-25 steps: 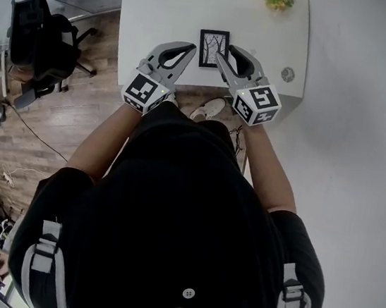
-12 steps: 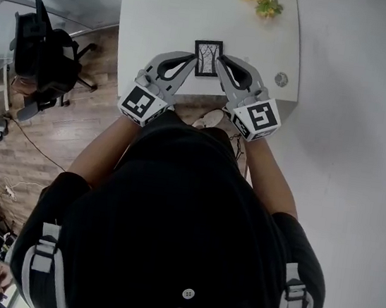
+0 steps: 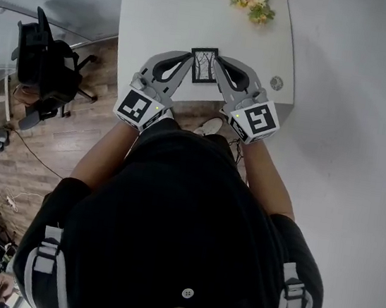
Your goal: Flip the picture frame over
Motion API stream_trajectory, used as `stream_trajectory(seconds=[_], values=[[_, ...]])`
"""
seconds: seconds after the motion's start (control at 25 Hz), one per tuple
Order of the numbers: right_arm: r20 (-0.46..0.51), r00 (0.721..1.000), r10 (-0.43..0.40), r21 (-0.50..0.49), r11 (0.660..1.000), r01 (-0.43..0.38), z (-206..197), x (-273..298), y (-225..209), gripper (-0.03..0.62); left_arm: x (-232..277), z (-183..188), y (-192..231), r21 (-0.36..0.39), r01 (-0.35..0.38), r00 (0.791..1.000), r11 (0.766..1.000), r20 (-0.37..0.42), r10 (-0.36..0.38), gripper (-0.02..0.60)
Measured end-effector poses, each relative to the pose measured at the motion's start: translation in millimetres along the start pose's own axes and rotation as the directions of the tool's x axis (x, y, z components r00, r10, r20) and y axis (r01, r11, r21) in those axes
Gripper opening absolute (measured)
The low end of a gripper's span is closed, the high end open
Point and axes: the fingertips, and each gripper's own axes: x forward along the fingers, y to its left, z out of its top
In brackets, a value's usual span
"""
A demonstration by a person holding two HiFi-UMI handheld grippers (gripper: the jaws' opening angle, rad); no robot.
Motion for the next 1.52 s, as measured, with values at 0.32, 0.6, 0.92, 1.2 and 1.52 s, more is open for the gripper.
stream_trajectory(seconds=[0.32,0.6,0.92,1.2,1.52], values=[[0.011,1.000,-0.015,-0.008,1.000,0.015,9,-5,5,0.011,-8,7,0,0.025,-0.005,1.000,1.000,-0.012,0.005,0.005],[0.022,0.999,-0.028,-0.011,1.000,0.028,16,-8,4,0.009,-14,17,1,0.021,-0.015,1.000,1.000,0.004,0.015,0.005],[0.020,0.999,-0.050,-0.014,0.999,0.050,15,-12,6,0.009,-23,17,1,0.023,-0.020,1.000,1.000,0.005,0.020,0.005],[0.024,0.998,-0.064,-0.002,0.998,0.064,17,-16,8,0.009,-28,20,2,0.013,-0.029,0.999,0.999,0.018,0.029,0.005],[0.024,0.998,-0.061,-0.004,0.998,0.061,19,-16,10,0.009,-32,20,5,0.021,-0.037,0.999,0.999,0.022,0.037,0.005]])
